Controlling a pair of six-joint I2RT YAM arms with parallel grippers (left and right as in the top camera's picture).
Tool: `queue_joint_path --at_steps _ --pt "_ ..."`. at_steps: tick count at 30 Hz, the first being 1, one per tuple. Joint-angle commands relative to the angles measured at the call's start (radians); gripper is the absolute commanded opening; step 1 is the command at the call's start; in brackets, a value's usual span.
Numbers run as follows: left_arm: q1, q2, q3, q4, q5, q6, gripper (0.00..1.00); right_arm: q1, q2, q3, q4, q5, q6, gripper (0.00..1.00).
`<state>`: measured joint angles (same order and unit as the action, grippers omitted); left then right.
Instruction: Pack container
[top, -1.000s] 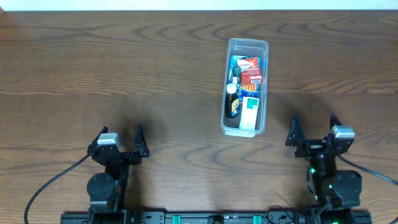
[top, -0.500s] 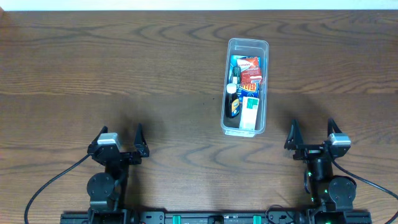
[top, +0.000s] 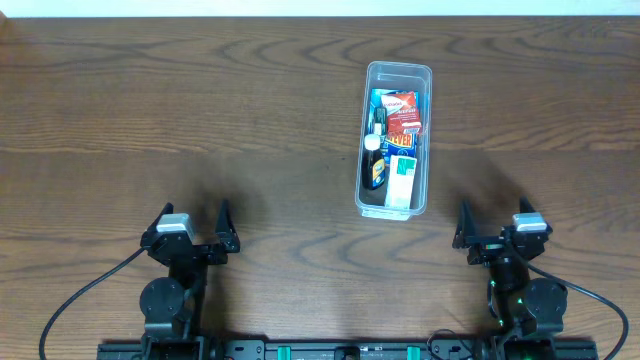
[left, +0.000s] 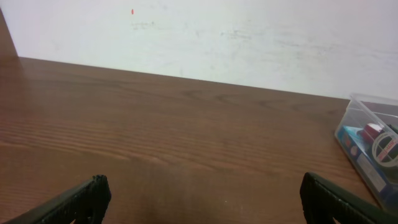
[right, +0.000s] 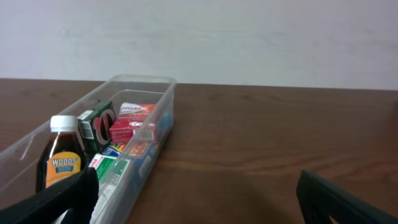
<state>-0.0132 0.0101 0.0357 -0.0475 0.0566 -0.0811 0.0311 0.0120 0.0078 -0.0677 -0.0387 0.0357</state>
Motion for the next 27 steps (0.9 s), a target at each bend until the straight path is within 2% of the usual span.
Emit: queue_joint_path --at_steps 1,27 --pt "0.005 -0.006 -0.032 -0.016 0.011 0.006 0.98 -0.008 -0.007 -0.003 -0.003 -0.021 -0.059 0.99" --pt "0.005 -0.006 -0.032 -0.016 0.011 0.006 0.98 -0.008 -0.007 -0.003 -0.003 -0.018 -0.033 0.99"
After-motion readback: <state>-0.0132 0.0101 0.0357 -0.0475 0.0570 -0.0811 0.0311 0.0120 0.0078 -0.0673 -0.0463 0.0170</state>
